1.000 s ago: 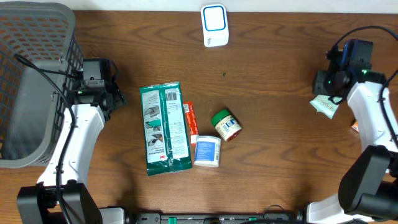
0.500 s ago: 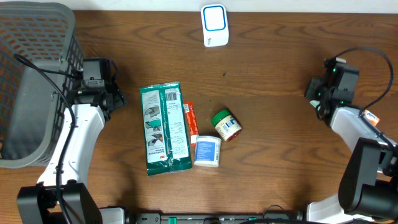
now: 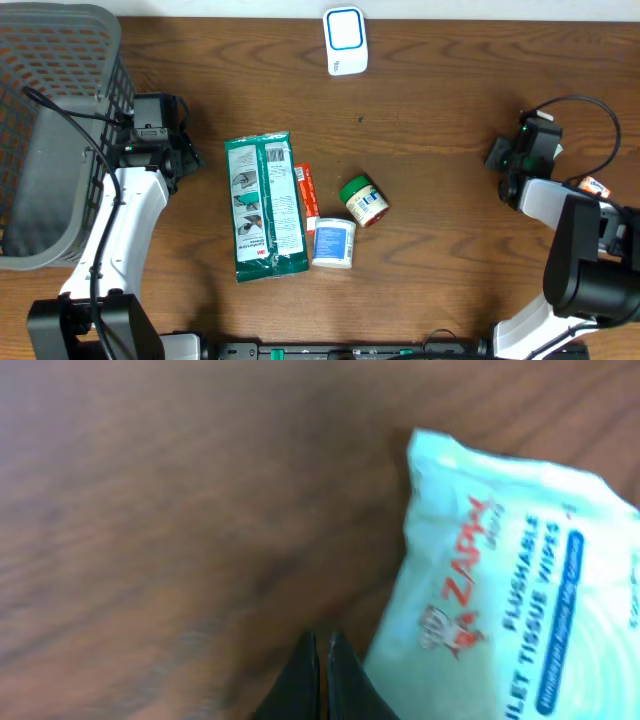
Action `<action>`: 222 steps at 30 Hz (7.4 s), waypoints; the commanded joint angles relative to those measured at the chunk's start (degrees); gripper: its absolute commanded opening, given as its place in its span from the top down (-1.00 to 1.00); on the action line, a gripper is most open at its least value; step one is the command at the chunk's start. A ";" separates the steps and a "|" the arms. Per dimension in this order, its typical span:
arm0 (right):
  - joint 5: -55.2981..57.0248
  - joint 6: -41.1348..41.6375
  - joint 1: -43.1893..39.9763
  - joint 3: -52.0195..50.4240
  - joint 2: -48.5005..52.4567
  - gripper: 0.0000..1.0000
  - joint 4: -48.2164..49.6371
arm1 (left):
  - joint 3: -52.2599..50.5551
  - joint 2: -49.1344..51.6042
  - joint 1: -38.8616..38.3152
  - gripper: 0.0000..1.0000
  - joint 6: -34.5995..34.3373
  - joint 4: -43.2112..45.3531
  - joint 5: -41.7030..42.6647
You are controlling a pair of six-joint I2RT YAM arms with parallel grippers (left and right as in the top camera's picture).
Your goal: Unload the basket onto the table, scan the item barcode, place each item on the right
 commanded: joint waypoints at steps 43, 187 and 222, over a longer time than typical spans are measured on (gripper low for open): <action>-25.18 -5.20 22.27 5.25 -38.40 -0.98 -45.09 | -0.72 0.42 0.20 -0.72 -0.35 -0.02 -0.72; 0.90 10.19 -3.72 23.82 -28.85 -0.99 -68.24 | 1.20 9.64 -48.70 -0.39 -8.02 -10.54 26.08; 0.90 10.19 -3.72 23.82 -28.85 -0.99 -68.24 | 0.72 1.88 -48.96 0.31 -8.74 -14.71 4.33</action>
